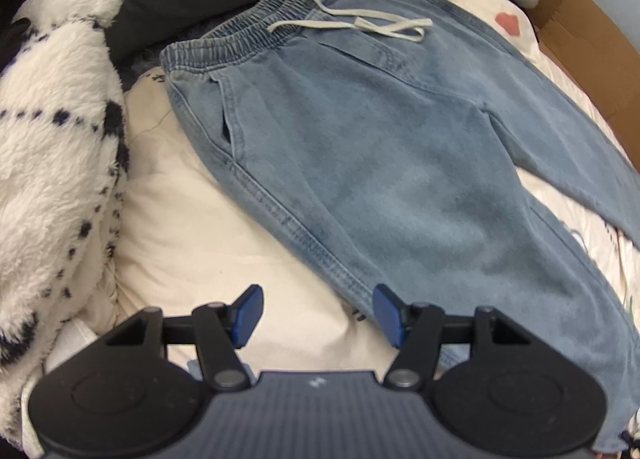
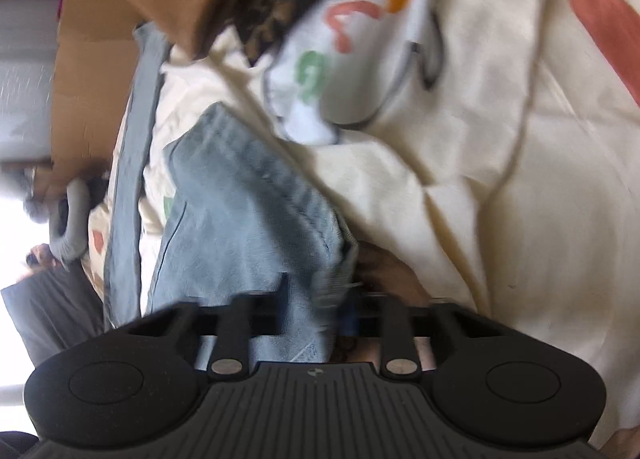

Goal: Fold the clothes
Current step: 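Grasp the leg hem with the right gripper while the left gripper pinches the jeans side seam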

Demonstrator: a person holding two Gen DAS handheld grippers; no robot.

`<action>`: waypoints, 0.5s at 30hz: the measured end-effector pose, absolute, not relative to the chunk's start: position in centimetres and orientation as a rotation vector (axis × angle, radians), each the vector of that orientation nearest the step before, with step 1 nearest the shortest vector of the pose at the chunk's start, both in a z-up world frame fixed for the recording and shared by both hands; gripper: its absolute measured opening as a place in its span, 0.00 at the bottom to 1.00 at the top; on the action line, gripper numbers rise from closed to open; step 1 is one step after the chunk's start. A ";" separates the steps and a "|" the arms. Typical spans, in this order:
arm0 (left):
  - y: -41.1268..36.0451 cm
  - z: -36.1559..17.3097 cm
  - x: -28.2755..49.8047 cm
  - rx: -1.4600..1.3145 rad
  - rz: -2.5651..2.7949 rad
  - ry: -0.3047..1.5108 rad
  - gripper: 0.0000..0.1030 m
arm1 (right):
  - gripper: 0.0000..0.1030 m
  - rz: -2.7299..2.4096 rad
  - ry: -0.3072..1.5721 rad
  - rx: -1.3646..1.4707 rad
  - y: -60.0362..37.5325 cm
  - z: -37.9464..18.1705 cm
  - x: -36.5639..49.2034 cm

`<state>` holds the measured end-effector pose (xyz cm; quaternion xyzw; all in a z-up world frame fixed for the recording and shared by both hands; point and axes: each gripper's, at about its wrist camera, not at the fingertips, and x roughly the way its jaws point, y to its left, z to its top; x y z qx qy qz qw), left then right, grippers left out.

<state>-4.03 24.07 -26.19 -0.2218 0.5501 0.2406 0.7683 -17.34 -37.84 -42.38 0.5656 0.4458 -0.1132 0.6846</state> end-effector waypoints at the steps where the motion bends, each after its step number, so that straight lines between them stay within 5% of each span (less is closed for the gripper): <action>1: 24.3 -26.2 -4.0 -0.491 0.532 1.182 0.62 | 0.09 -0.260 1.027 1.238 -37.8 -42.0 -17.1; 15: 29.2 -30.0 -4.0 -0.668 0.666 1.060 0.53 | 0.09 -0.229 1.095 0.994 -36.4 -32.0 -16.8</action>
